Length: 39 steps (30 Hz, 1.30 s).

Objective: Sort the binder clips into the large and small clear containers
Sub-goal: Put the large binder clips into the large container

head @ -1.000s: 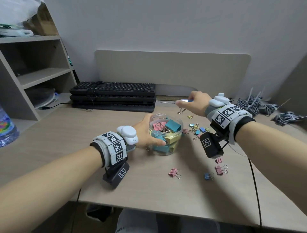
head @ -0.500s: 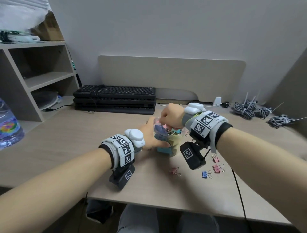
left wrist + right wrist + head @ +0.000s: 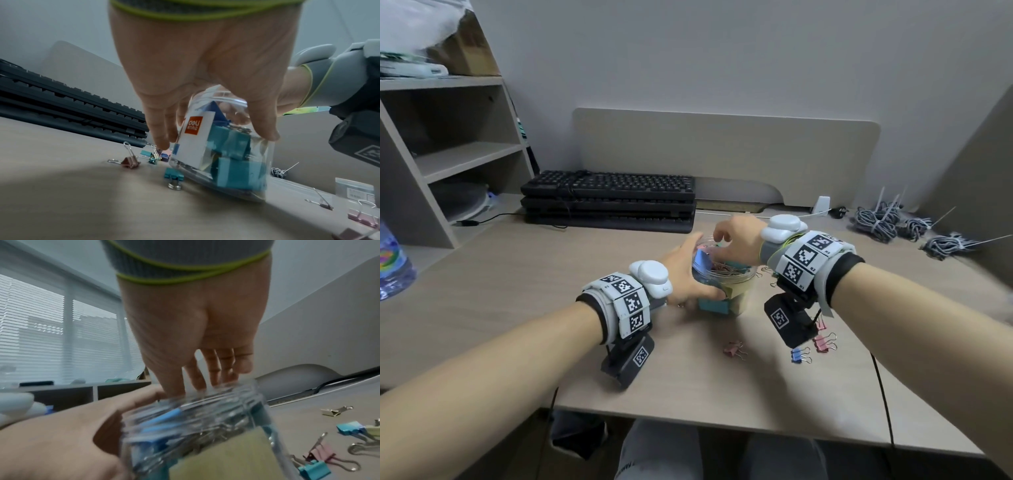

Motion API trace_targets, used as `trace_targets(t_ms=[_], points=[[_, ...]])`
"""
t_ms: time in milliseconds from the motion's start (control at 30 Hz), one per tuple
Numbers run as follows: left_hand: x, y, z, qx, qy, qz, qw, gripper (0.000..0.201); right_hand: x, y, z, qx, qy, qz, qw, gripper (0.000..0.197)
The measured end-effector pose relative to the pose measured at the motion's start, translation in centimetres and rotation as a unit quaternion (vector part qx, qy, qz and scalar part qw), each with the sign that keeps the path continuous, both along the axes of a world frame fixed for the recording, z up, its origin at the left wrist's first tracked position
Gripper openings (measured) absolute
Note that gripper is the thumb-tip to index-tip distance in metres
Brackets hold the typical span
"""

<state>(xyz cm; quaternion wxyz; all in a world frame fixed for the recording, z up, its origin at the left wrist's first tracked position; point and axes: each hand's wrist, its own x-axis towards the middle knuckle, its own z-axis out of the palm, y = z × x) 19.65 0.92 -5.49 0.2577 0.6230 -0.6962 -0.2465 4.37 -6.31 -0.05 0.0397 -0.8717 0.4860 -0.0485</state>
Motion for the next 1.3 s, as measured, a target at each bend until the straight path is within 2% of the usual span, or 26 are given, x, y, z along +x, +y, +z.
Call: trace_targets(t_ms=[100, 233, 267, 500, 600, 700, 767, 833, 967, 1100, 1300], points=[[-0.3, 0.0, 0.0, -0.025, -0.007, -0.007, 1.0, 0.117, -1.9, -0.7, 0.8, 0.0, -0.046, -0.049, 0.998, 0.044], [-0.9, -0.1, 0.0, -0.032, -0.015, -0.007, 0.999, 0.118, -4.5, -0.1, 0.6, 0.188, -0.091, -0.112, 0.972, 0.028], [-1.3, -0.2, 0.1, -0.03, -0.014, -0.014, 0.999, 0.118, -5.0, 0.2, 0.5, 0.208, -0.111, -0.122, 0.964, 0.027], [-4.1, -0.6, 1.2, -0.003, 0.014, -0.066, 0.998, 0.114, -9.0, 0.7, 0.8, 0.191, -0.162, -0.154, 0.956, 0.019], [-2.8, -1.5, 2.2, -0.003, 0.019, -0.056, 0.998, 0.093, -10.7, 0.7, 0.7, 0.177, -0.178, -0.166, 0.954, 0.02], [0.6, -2.6, 1.9, -0.063, -0.035, 0.043, 0.996, 0.058, -12.5, 0.5, 0.6, 0.169, -0.18, -0.184, 0.951, 0.02], [2.8, -3.3, 1.2, -0.063, -0.067, 0.089, 0.992, 0.05, -13.3, 0.6, 0.4, 0.168, -0.181, -0.194, 0.949, 0.019], [4.4, -3.7, 0.5, -0.04, -0.077, 0.102, 0.991, 0.045, -13.7, 0.6, 0.2, 0.171, -0.181, -0.199, 0.948, 0.019], [5.1, -4.1, -0.2, -0.001, -0.103, 0.109, 0.989, 0.045, -13.0, 1.1, 0.0, 0.186, -0.182, -0.197, 0.945, 0.018], [3.0, -4.6, 0.9, 0.012, -0.135, 0.088, 0.987, 0.054, -11.6, 1.6, 0.2, 0.204, -0.189, -0.187, 0.942, 0.019], [-0.8, -6.8, 1.7, 0.042, -0.259, 0.031, 0.964, 0.055, -10.8, 1.3, 0.0, 0.214, -0.216, -0.185, 0.934, 0.02]])
